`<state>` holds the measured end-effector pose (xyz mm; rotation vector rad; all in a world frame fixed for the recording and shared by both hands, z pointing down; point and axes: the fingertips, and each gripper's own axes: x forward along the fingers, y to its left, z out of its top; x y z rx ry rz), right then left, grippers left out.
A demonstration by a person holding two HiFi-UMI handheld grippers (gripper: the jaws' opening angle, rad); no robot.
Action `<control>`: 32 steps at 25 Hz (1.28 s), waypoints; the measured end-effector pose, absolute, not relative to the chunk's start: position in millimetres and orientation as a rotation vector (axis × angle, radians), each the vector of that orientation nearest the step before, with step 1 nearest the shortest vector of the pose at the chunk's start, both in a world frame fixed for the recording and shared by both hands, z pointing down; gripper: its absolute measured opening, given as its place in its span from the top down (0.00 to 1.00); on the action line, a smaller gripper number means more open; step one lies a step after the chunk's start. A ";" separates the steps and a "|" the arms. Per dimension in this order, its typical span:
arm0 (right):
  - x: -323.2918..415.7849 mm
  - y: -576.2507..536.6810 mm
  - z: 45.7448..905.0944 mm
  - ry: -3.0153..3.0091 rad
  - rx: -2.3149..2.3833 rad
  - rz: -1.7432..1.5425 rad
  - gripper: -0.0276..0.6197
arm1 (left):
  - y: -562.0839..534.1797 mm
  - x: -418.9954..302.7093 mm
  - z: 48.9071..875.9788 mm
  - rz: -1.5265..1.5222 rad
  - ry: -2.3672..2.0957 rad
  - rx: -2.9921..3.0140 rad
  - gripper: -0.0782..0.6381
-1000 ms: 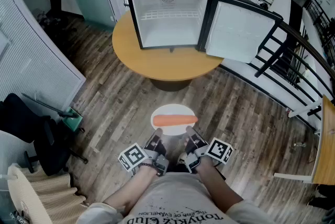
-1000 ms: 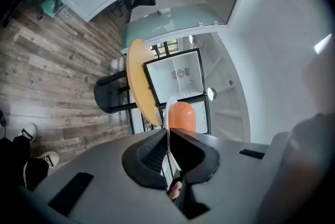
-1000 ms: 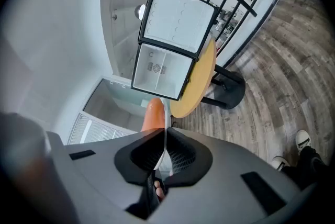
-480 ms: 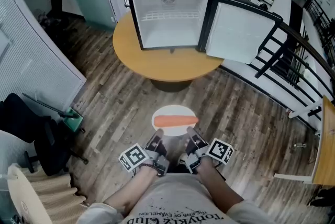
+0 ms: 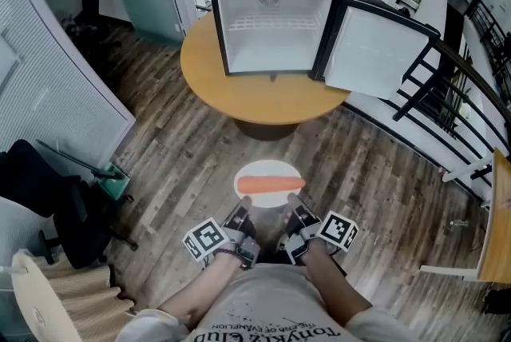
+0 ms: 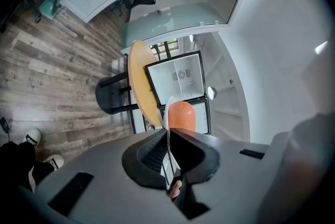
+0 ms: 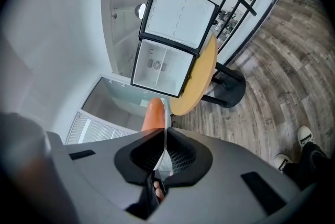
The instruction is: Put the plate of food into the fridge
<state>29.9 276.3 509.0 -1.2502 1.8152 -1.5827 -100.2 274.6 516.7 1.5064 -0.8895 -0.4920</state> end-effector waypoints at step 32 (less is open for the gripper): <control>54.0 80.8 511.3 1.810 -1.246 -1.586 0.91 | 77.9 -76.1 521.1 -0.490 -0.887 1.497 0.84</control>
